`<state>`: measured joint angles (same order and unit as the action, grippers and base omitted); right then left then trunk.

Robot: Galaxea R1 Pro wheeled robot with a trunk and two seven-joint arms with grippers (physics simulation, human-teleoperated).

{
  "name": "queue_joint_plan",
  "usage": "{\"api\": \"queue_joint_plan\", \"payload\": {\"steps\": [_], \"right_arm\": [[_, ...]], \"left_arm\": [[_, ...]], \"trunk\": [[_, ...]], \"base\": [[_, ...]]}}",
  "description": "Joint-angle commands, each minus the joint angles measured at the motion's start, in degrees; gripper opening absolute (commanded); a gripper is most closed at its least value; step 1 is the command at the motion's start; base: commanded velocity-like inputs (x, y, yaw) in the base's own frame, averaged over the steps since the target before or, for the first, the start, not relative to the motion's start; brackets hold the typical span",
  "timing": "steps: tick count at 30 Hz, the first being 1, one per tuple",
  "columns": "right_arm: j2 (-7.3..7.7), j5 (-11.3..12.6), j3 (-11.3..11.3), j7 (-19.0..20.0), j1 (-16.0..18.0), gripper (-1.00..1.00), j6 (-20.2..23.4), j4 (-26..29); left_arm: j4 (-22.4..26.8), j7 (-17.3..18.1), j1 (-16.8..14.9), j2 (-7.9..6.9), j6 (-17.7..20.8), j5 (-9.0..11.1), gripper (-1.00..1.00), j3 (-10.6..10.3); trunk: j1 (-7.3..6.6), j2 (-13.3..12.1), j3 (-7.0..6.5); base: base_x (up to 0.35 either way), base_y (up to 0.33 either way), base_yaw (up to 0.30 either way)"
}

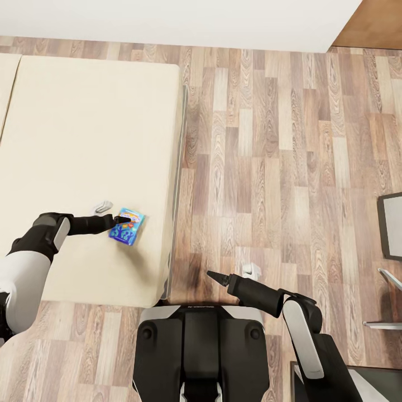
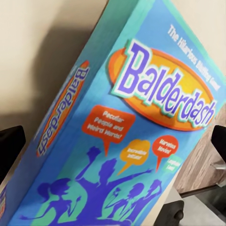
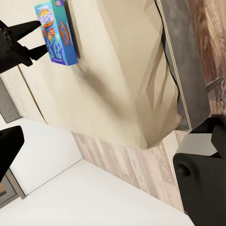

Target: Put all the toys in the child's room - the three board games (two on the bed and one on the table), the two jigsaw puzzles on the table, and the tennis ball on the table - inside the toy box on the table in the child's room.

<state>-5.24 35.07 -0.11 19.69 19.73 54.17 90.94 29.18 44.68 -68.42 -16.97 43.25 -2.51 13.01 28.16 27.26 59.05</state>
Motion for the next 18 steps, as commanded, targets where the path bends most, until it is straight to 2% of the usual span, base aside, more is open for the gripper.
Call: {"api": "queue_joint_plan", "payload": {"steps": [1,7,18], "right_arm": [[-0.03,-0.3,-0.1,0.4,0.0,1.00,0.2,0.0],[-0.03,-0.3,0.0,0.4,0.0,1.00,0.2,0.0],[-0.03,-0.3,-0.1,0.4,0.0,1.00,0.2,0.0]], "left_arm": [[0.0,0.5,0.0,0.03,0.5,-0.3,1.00,0.3],[0.0,4.0,0.1,0.14,0.1,-0.5,1.00,0.2],[0.0,5.7,0.3,0.13,-0.8,-0.5,1.00,0.3]], "trunk": [[0.03,0.1,0.05],[0.03,0.1,0.05],[0.03,0.1,0.05]], "base": [[0.000,0.000,0.000],[0.000,0.000,0.000],[0.000,0.000,0.000]]}}
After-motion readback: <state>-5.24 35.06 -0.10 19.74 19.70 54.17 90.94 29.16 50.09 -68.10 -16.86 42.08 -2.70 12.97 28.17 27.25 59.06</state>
